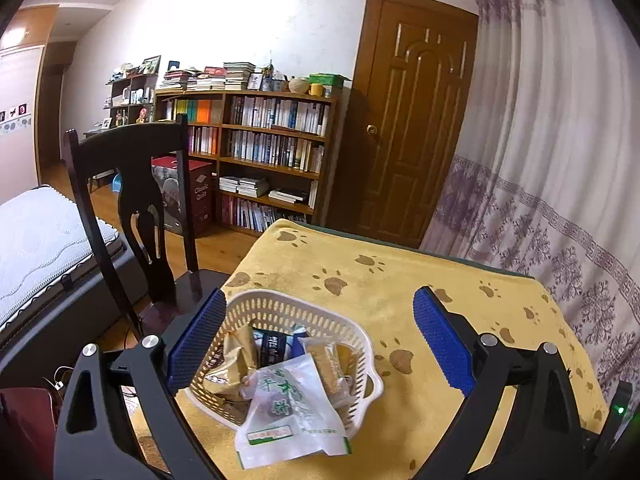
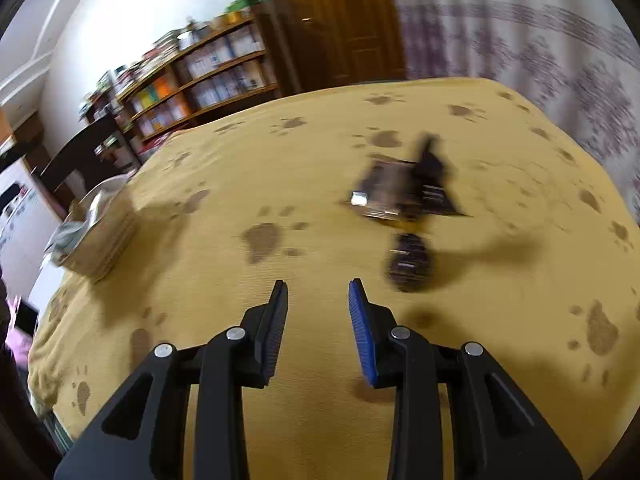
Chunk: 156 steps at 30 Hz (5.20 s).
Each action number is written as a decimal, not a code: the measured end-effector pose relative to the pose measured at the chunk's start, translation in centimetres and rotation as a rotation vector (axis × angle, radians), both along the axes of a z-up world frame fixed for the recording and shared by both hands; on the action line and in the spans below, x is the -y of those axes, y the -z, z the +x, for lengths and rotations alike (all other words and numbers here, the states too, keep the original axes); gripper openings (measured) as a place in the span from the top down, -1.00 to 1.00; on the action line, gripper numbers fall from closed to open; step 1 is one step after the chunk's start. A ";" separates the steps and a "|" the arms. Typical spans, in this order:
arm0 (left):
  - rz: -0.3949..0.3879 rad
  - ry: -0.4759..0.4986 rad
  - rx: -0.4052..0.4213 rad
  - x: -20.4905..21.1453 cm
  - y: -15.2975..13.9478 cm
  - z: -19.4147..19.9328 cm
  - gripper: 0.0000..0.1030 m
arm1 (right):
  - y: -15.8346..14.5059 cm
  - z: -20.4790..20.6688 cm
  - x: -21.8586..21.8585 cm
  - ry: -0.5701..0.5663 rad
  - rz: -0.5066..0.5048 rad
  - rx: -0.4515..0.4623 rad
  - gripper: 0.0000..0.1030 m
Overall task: Organize snacks
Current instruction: 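Move the right tool to the black candy while the left tool moves to the brown packet, then grasp the brown two-compartment snack packet with the left tool, then carry the brown packet into the basket and open the left tool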
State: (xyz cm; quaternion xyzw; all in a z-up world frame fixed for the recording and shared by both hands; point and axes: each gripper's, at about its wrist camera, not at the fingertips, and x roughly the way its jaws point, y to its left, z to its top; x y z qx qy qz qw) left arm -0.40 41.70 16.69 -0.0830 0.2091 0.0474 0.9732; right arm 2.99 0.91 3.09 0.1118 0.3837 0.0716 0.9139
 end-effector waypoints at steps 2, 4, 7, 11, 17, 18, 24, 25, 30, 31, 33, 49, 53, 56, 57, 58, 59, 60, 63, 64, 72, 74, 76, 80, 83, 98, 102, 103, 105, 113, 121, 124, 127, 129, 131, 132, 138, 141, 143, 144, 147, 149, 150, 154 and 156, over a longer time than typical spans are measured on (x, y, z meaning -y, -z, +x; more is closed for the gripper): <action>0.006 0.008 -0.005 0.4 0.1 0.1 -0.86 | 0.3 -0.1 1.4 0.038 0.006 -0.001 0.06; 0.019 0.020 -0.012 1.0 0.3 0.2 -0.86 | 0.4 0.0 2.5 0.072 0.007 0.004 0.03; 0.036 0.038 -0.019 1.9 0.5 0.4 -0.86 | 0.6 0.4 3.2 0.088 -0.004 0.004 0.03; 0.054 0.058 -0.026 2.8 0.8 0.7 -0.86 | 1.0 1.5 2.7 0.090 -0.043 -0.010 0.03; 0.074 0.083 -0.031 3.9 1.0 0.8 -0.86 | 1.9 3.8 2.1 0.088 -0.116 -0.053 0.05; 0.078 0.087 -0.032 4.2 1.0 0.7 -0.86 | 2.1 4.2 2.1 0.091 -0.122 -0.063 0.06; 0.104 0.113 -0.042 5.4 1.4 0.8 -0.86 | 2.0 4.4 1.7 0.093 -0.170 -0.062 0.31; 0.112 0.119 -0.045 5.8 1.6 0.8 -0.86 | 2.0 4.3 1.7 0.092 -0.172 -0.061 0.33; 0.143 0.154 -0.065 7.6 2.4 1.2 -0.86 | 1.9 3.6 2.3 0.087 -0.157 -0.055 0.42; 0.149 0.163 -0.071 7.9 2.7 1.2 -0.86 | 1.8 3.5 2.5 0.086 -0.155 -0.053 0.42; 0.160 0.188 -0.089 9.0 3.4 1.4 -0.86 | 1.6 3.0 2.9 0.084 -0.157 -0.045 0.42; 0.205 0.556 -0.291 24.4 10.3 6.6 -0.93 | 1.1 0.2 8.4 0.141 -0.131 0.011 0.42; 0.235 0.598 -0.316 28.3 11.9 8.9 -0.93 | 1.2 0.2 9.0 0.156 -0.090 0.011 0.42; 0.215 0.637 -0.348 30.6 13.2 10.4 -0.93 | 1.7 0.4 10.0 0.183 -0.045 -0.023 0.42; 0.204 0.655 -0.361 31.3 13.6 10.9 -0.93 | 1.9 0.6 10.2 0.188 -0.033 -0.032 0.42; 0.200 0.668 -0.370 31.8 13.9 11.2 -0.93 | 2.0 0.6 10.3 0.189 -0.024 -0.036 0.42; 0.201 0.677 -0.379 32.3 14.2 11.5 -0.93 | 2.0 0.7 10.3 0.189 -0.024 -0.038 0.42; 0.210 0.682 -0.386 32.9 14.6 11.8 -0.93 | 2.0 0.7 10.2 0.186 -0.029 -0.036 0.42; 0.229 0.681 -0.399 34.0 15.2 12.7 -0.93 | 2.0 0.9 9.9 0.179 -0.040 -0.038 0.42; 0.228 0.681 -0.403 34.2 15.4 13.0 -0.93 | 2.1 0.9 9.9 0.179 -0.038 -0.039 0.42; 0.222 0.697 -0.415 34.5 16.2 13.3 -0.11 | 2.1 0.7 9.8 0.177 -0.043 -0.042 0.42; 0.205 0.708 -0.409 34.2 16.2 13.1 -0.10 | 2.1 0.7 9.7 0.175 -0.043 -0.043 0.40; 0.191 0.711 -0.396 33.8 15.9 12.8 -0.07 | 2.1 0.8 9.8 0.173 -0.043 -0.043 0.40; 0.192 0.706 -0.376 33.4 15.3 12.2 -0.07 | 2.1 0.7 9.7 0.173 -0.044 -0.044 0.40; 0.193 0.701 -0.361 33.1 14.6 11.7 -0.07 | 2.1 0.7 9.7 0.173 -0.043 -0.043 0.40; 0.198 0.546 -0.231 26.4 8.7 7.7 -0.07 | 2.1 0.7 9.7 0.173 -0.043 -0.043 0.40; 0.184 0.471 -0.191 22.6 6.8 6.6 -0.07 | 2.1 0.8 9.7 0.173 -0.043 -0.043 0.40; 0.178 0.451 -0.184 21.6 6.4 6.4 -0.07 | 2.1 0.8 9.7 0.173 -0.043 -0.043 0.40; 0.163 0.401 -0.169 19.3 5.6 5.9 -0.07 | 2.1 0.8 9.8 0.173 -0.043 -0.043 0.40; 0.124 0.200 -0.150 10.3 4.3 4.9 -0.08 | 2.1 0.8 9.8 0.173 -0.044 -0.044 0.40; 0.069 0.053 -0.176 2.6 5.2 4.4 -0.08 | 2.1 0.8 9.8 0.174 -0.046 -0.044 0.40; 0.048 0.001 -0.182 0.6 5.4 4.6 -0.09 | 2.1 0.8 9.7 0.174 -0.045 -0.044 0.40; 0.019 -0.037 -0.179 -1.2 5.2 4.6 -0.60 | 2.1 0.8 9.8 0.174 -0.045 -0.044 0.40; 0.004 -0.070 -0.156 -2.0 4.8 4.4 -0.83 | 2.1 0.8 9.7 0.174 -0.045 -0.044 0.40; -0.008 -0.084 -0.151 -2.6 4.5 4.3 -0.83 | 2.1 0.8 9.7 0.174 -0.044 -0.044 0.40; -0.014 -0.093 -0.145 -3.1 4.3 4.2 -0.83 | 2.1 0.8 9.7 0.174 -0.044 -0.044 0.40; -0.022 -0.100 -0.129 -4.6 3.5 3.2 -0.86 | 2.1 0.8 9.7 0.174 -0.044 -0.044 0.40; -0.004 -0.093 -0.123 -4.6 3.3 2.5 -0.91 | 2.1 0.8 9.7 0.174 -0.044 -0.044 0.40; 0.022 -0.069 -0.130 -4.3 3.5 2.1 -0.92 | 2.1 0.8 9.7 0.174 -0.045 -0.044 0.40; 0.048 -0.058 -0.137 -3.8 3.7 2.0 -0.92 | 2.1 0.8 9.7 0.174 -0.045 -0.044 0.40; 0.112 -0.022 -0.165 -2.4 4.6 2.1 -0.92 | 2.1 0.8 9.7 0.175 -0.045 -0.044 0.40; 0.143 -0.015 -0.176 -1.8 5.1 2.2 -0.92 | 2.1 0.8 9.7 0.175 -0.044 -0.044 0.40; 0.156 -0.009 -0.186 -1.5 5.5 2.4 -0.92 | 2.1 0.8 9.7 0.175 -0.044 -0.044 0.40; 0.181 -0.016 -0.230 -1.3 7.1 3.7 -0.92 | 2.1 0.8 9.7 0.174 -0.045 -0.045 0.40; 0.173 -0.038 -0.250 -2.0 7.8 4.3 -0.92 | 2.1 0.8 9.7 0.174 -0.045 -0.045 0.40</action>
